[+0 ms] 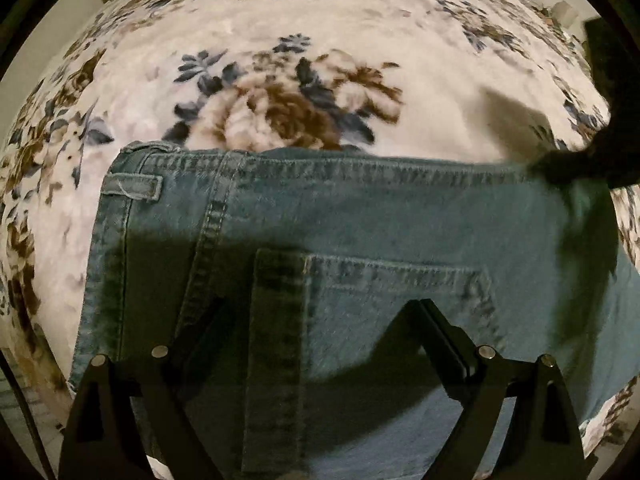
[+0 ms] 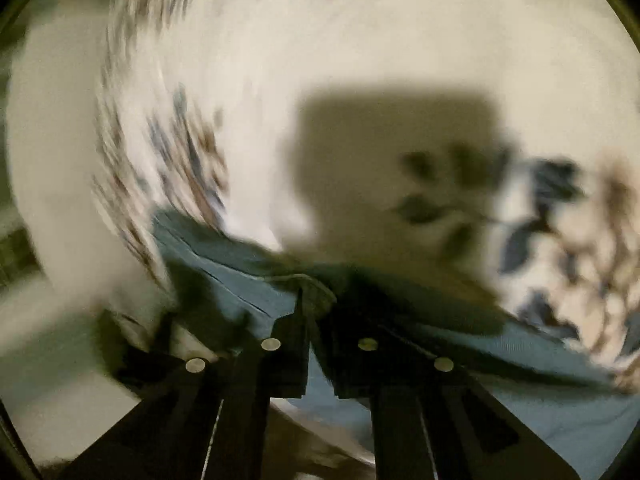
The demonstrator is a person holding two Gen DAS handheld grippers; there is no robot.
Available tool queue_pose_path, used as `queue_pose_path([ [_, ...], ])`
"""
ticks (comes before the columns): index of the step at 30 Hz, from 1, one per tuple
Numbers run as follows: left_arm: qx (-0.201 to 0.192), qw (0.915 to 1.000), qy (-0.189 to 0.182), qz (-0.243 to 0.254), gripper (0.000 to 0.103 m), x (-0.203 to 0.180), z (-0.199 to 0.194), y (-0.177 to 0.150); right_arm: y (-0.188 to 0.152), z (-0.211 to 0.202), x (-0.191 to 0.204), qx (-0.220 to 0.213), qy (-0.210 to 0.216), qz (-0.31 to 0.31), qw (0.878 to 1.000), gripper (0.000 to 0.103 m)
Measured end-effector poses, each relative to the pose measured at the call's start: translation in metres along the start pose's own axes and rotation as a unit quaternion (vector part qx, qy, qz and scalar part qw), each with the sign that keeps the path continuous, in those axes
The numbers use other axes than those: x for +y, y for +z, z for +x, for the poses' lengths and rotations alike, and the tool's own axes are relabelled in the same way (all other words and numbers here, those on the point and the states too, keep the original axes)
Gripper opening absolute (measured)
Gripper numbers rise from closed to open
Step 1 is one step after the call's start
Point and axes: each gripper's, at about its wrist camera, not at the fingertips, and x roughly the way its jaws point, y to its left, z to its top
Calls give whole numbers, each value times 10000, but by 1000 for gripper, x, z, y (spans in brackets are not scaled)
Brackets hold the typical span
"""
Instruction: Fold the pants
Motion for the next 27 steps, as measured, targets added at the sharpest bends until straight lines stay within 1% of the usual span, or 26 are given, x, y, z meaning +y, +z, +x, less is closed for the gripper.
queue_pose_path([
  [1, 0, 10000, -1, -9, 92, 0, -1, 0, -1, -12, -12, -241, 142, 239, 9993, 7],
  [2, 36, 10000, 54, -23, 92, 1, 0, -1, -3, -20, -19, -488, 143, 324, 9982, 3],
  [3, 100, 9999, 27, -79, 92, 3, 0, -1, -4, -26, -26, -636, 145, 413, 9970, 3],
  [4, 111, 9999, -13, -125, 92, 4, -1, -1, -5, -29, -28, -695, 98, 476, 9964, 4],
  [5, 126, 9998, -33, -167, 92, 4, -2, 2, -4, -35, -28, -729, -27, 428, 9964, 4],
  [6, 133, 9997, -52, -203, 92, 5, -5, 3, -5, -37, -19, -801, -142, 283, 9963, 4],
  [7, 127, 9996, -73, -228, 92, 6, -7, 4, -7, -41, -13, -821, -145, 150, 9964, 4],
  [8, 101, 9996, -84, -259, 92, 7, -12, 5, -8, -47, -8, -809, -59, 39, 9967, 6],
  [9, 70, 9996, -99, -274, 92, 7, -15, 6, -15, -50, 4, -749, 99, -176, 9970, 8],
  [10, 36, 9995, -109, -283, 92, 7, -18, 7, -20, -45, 14, -596, 265, -386, 9971, 18],
  [11, 2, 9995, -111, -289, 92, 6, -21, 9, -23, -32, 24, -350, 387, -551, 9971, 34],
  [12, -9, 9995, -127, -291, 92, 7, -22, 10, -25, -15, 27, -10, 378, -640, 9972, 36],
  [13, -6, 9995, -127, -281, 92, 6, -22, 11, -24, 3, 24, 203, 65, -640, 9977, 36],
  [14, 17, 9997, -93, -240, 92, 4, -21, 12, -20, 12, 12, 106, -393, -462, 9981, 29],
  [15, 46, 9997, -85, -216, 92, 2, -19, 14, -13, 12, -5, -77, -475, -89, 9988, 19],
  [16, 80, 9998, -83, -190, 92, -3, -18, 12, -8, 4, -19, -373, -501, 262, 9977, 11],
  [17, 93, 9998, -55, -155, 92, -4, -19, 11, -4, -15, -35, -935, -497, 636, 9923, 11],
  [18, 67, 9999, -36, -115, 92, -8, -21, 12, -7, -32, -45, -1349, -479, 827, 9862, 11],
  [20, 1, 10000, -52, -1, 92, -18, -29, 10, -24, -51, -54, -1747, -23, 1085, 9786, 22],
  [21, -24, 10000, -75, 37, 92, -22, -33, 9, -47, -64, -56, -1943, 261, 1089, 9745, 26],
  [22, -53, 9999, -138, 80, 92, -30, -38, 8, -64, -72, -58, -2092, 271, 1060, 9717, 42],
  [23, -89, 9997, -185, 117, 92, -40, -42, 6, -90, -80, -60, -2332, 219, 1063, 9664, 67],
  [24, -140, 9995, -227, 153, 92, -50, -47, 6, -114, -88, -66, -2577, 202, 1101, 9597, 79],
  [25, -182, 9993, -277, 198, 92, -59, -50, 5, -149, -95, -77, -2889, 219, 1211, 9494, 87],
  [26, -217, 9987, -350, 294, 92, -72, -54, 3, -176, -102, -89, -3093, 186, 1358, 9410, 87],
  [27, -207, 9982, -408, 400, 95, -85, -57, -1, -218, -113, -115, -3334, 91, 1658, 9281, 87],
])
